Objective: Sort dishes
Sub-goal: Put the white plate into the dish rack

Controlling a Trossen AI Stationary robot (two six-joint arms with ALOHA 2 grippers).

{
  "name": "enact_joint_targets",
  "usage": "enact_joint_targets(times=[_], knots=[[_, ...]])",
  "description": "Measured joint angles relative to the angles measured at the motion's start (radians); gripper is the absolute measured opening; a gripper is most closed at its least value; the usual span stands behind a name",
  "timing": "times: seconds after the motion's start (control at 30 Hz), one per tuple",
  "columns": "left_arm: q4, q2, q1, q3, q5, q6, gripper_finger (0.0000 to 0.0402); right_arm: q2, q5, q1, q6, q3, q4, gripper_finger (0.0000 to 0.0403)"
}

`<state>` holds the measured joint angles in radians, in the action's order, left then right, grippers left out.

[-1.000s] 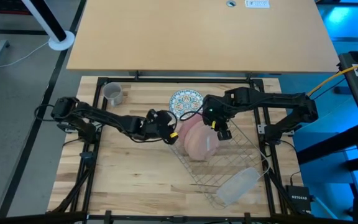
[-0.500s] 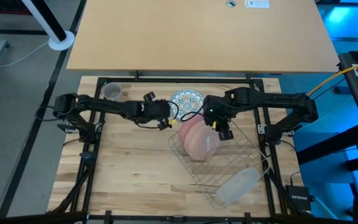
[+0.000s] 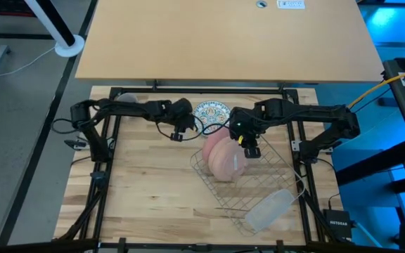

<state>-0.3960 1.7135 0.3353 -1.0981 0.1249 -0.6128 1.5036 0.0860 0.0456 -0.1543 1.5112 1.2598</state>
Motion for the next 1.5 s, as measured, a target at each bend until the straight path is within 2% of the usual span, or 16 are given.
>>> enact_joint_targets(times=[0.2, 0.43, 0.63, 0.9, 1.23, 1.33, 1.5], knots=[[0.087, 0.073, 0.001, 0.001, -0.011, -0.191, 0.0125, 0.000, 0.000, 0.000, 0.001, 0.000, -0.006, 0.0143], [0.153, 0.136, 0.001, 0.000, -0.011, -0.336, 0.0125, 0.000, -0.001, 0.000, 0.017, 0.000, -0.009, 0.0143], [0.168, 0.175, 0.000, 0.001, -0.010, -0.360, 0.0125, 0.000, 0.000, 0.000, 0.022, 0.000, -0.010, 0.0143], [0.287, 0.227, 0.000, 0.000, -0.004, -0.410, 0.0125, 0.000, -0.018, 0.000, 0.023, 0.000, -0.010, 0.0143], [0.305, 0.231, 0.000, 0.000, -0.002, -0.414, 0.0125, 0.000, -0.019, 0.000, 0.023, 0.000, -0.013, 0.0143], [0.307, 0.231, 0.000, 0.000, 0.001, -0.413, 0.0109, 0.000, -0.019, 0.000, 0.023, 0.000, -0.013, 0.0143], [0.320, 0.234, -0.001, 0.000, 0.035, -0.417, 0.0044, 0.000, -0.019, 0.000, 0.023, 0.000, -0.013, 0.0143]])
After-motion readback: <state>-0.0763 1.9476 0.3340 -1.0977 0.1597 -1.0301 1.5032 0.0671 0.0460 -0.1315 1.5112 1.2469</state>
